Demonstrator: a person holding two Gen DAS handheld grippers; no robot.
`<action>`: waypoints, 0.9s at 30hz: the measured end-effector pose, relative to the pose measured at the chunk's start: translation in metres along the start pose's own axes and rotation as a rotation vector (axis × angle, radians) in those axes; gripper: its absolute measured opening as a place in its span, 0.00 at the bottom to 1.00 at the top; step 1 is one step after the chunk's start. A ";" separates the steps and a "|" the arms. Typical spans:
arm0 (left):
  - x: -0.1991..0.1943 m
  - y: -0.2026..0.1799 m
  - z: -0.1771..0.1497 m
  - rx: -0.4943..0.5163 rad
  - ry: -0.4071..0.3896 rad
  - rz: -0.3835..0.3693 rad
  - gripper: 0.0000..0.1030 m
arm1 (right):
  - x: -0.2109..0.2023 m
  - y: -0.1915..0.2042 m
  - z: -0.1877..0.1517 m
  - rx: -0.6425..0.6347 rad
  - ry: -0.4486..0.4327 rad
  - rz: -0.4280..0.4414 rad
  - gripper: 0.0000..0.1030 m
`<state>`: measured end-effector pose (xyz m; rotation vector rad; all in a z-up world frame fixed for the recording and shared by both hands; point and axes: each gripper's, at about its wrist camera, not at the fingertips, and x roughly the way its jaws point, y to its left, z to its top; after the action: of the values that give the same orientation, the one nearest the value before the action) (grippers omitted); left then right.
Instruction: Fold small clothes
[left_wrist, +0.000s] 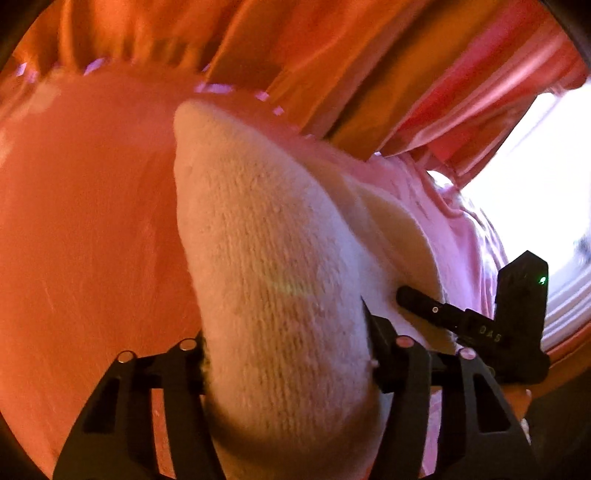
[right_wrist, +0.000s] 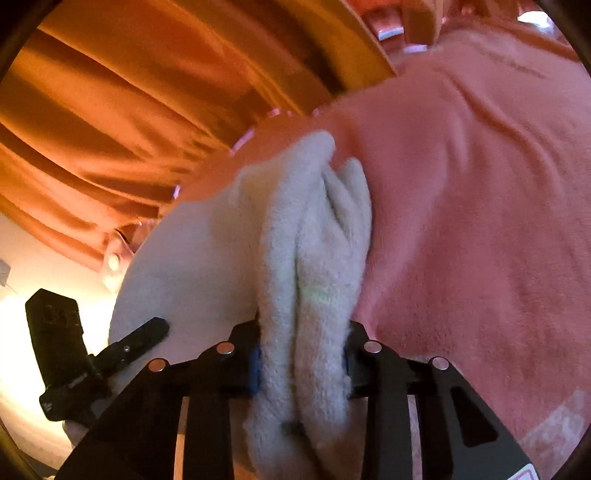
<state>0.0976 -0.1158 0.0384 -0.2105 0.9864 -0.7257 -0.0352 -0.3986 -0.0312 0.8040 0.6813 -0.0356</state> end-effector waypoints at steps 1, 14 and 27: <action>-0.004 -0.007 0.003 0.023 -0.013 -0.013 0.51 | -0.007 0.006 0.002 -0.019 -0.029 -0.014 0.28; 0.050 -0.019 0.012 0.089 0.032 0.008 0.62 | -0.017 -0.030 0.026 -0.010 -0.114 -0.108 0.37; 0.066 -0.002 0.009 0.023 0.057 0.030 0.91 | 0.019 -0.066 0.010 0.155 -0.079 0.006 0.70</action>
<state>0.1262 -0.1610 -0.0006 -0.1556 1.0331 -0.7186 -0.0332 -0.4474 -0.0801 0.9491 0.6065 -0.1150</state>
